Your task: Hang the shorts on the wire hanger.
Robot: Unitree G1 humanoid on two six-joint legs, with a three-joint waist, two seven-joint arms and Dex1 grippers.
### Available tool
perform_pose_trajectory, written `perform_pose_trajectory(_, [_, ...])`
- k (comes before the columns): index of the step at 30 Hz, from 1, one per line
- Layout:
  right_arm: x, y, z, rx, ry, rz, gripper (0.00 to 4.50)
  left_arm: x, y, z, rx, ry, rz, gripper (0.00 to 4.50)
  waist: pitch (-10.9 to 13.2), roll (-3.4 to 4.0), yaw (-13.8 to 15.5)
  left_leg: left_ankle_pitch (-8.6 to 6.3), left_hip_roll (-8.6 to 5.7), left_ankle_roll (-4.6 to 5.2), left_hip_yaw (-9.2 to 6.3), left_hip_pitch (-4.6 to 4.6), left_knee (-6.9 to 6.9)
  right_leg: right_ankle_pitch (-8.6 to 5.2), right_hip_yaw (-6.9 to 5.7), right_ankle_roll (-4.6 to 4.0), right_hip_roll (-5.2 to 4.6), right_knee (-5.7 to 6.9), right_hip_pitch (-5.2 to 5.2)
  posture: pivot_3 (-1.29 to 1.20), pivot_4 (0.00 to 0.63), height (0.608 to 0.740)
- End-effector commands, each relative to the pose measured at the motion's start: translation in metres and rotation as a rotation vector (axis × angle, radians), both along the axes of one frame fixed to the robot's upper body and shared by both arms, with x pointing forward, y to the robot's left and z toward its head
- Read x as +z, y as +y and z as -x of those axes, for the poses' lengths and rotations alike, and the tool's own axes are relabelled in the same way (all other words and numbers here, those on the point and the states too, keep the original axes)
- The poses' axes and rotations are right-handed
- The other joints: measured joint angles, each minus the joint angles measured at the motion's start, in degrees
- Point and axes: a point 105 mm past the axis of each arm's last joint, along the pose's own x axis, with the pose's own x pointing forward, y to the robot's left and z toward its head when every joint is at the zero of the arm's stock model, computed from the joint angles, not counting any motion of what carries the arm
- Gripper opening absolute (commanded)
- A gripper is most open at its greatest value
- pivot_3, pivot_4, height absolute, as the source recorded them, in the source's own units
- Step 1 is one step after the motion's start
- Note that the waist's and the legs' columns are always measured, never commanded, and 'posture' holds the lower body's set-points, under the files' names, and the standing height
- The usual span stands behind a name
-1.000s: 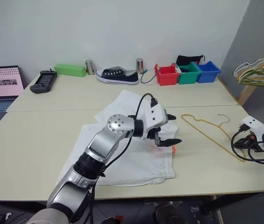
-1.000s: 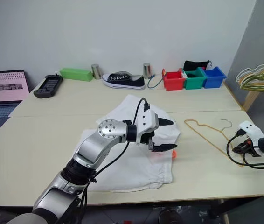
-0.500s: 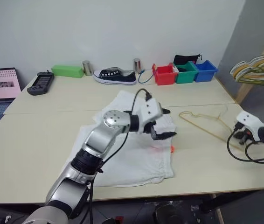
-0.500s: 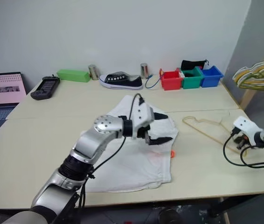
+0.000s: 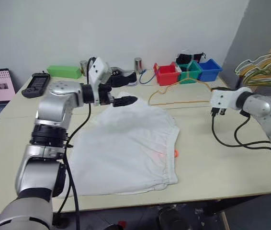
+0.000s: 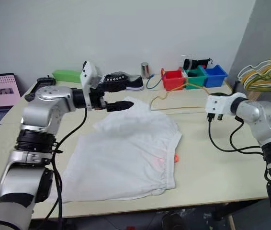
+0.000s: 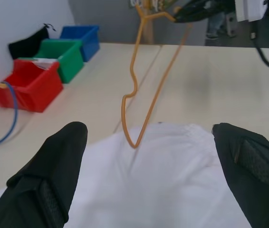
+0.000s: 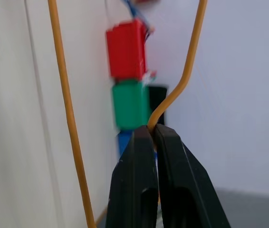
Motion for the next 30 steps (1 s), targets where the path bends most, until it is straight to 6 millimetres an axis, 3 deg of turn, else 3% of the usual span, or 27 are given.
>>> perform_pose_trajectory(1, [0.038, 0.046, 0.009, 0.193, -0.195, 0.057, 0.03, 0.005, 0.003, 0.003, -0.028, -0.018, -0.039, 4.5, 0.0, 0.0, 0.02, 0.0, 0.0, 0.0, -0.06, 0.0, 0.0, 0.0, -0.03, 0.0, 0.0, 0.0, 0.02, -0.25, 0.008, 0.74])
perform_pose_trajectory(7, [0.053, 0.088, 0.017, 0.323, -0.269, 0.059, 0.03, -0.019, -0.003, 0.001, -0.019, -0.023, -0.124, 4.5, -0.01, 0.0, 0.09, 0.05, -0.07, 0.04, -0.56, 0.06, 0.03, 0.01, -0.2, -0.02, 0.03, 0.1, 0.15, -0.25, 0.005, 0.74])
perform_pose_trajectory(12, [0.059, 0.095, 0.018, 0.331, -0.277, 0.059, 0.03, -0.042, -0.004, 0.009, -0.036, -0.005, -0.193, 4.5, -0.01, 0.0, 0.18, 0.1, -0.12, 0.09, -0.67, 0.06, 0.07, 0.02, -0.2, -0.03, 0.0, 0.28, 0.13, -0.25, 0.003, 0.74])
perform_pose_trajectory(13, [0.059, 0.095, 0.017, 0.326, -0.277, 0.063, 0.0, -0.045, -0.003, 0.009, -0.029, -0.007, -0.205, 4.11, -0.01, 0.0, 0.18, 0.1, -0.12, 0.1, -0.68, 0.07, 0.07, 0.02, -0.2, -0.03, 0.0, 0.34, 0.12, -0.25, 0.003, 0.74])
perform_pose_trajectory(21, [0.056, 0.092, 0.014, 0.298, -0.244, 0.064, 0.0, -0.044, -0.002, 0.001, 0.031, -0.036, -0.181, 2.65, -0.01, -0.01, 0.34, 0.23, -0.18, 0.28, -0.74, 0.12, 0.09, 0.02, -0.24, -0.03, 0.0, 0.61, 0.1, -0.25, 0.0, 0.74])
perform_pose_trajectory(30, [0.061, 0.093, 0.016, 0.293, -0.248, 0.052, 0.0, -0.045, -0.002, 0.0, 0.03, -0.034, -0.181, 0.67, -0.01, -0.01, -0.05, 0.34, -0.2, 0.39, -0.76, 0.18, 0.11, 0.02, -0.24, -0.03, 0.0, 0.88, 0.04, -0.26, 0.001, 0.74])
